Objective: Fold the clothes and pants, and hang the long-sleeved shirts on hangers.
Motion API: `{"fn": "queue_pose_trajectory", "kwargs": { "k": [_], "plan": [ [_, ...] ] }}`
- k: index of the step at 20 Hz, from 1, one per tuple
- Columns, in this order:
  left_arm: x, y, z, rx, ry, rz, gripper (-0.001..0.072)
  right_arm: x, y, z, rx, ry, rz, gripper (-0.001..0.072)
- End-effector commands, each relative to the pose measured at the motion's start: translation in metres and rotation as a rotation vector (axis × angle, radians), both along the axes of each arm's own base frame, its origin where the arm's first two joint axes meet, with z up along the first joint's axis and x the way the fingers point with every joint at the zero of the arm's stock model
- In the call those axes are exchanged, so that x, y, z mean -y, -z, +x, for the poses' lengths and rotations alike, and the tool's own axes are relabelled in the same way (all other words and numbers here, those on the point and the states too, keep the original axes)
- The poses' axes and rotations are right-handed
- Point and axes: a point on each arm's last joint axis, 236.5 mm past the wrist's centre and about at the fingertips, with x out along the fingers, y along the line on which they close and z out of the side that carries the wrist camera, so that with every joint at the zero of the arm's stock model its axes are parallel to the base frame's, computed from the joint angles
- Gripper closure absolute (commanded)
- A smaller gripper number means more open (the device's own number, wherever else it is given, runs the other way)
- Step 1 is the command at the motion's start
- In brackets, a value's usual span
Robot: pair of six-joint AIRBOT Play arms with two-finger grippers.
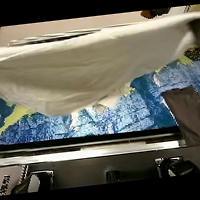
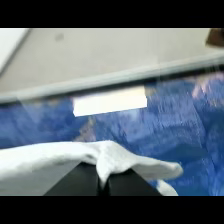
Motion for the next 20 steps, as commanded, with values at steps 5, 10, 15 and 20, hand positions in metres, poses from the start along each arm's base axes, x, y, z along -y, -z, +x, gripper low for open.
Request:
{"fn": "queue_pose_trajectory", "kwargs": {
  "k": [5,10,15,20],
  "plan": [
    [0.005,-0.027,-0.054,0.077,-0.112,0.045,0.0694,0.009,-0.087,-0.071,0.28,-0.036,0.136,0.0672],
    [-0.026,0.034,0.022,-0.122,-0.07,-0.028,0.0695,-0.017,0.015,0.051,-0.093,0.004,0.119,0.0672],
    [-0.02,0.172,0.135,-0.438,0.071,-0.08,0.0695,-0.036,0.207,0.196,-0.534,0.177,0.191,0.0672],
    [-0.006,0.303,0.217,-0.595,0.071,-0.109,0.0694,-0.064,0.355,0.265,-0.719,0.178,0.225,0.0672]
  ]
}}
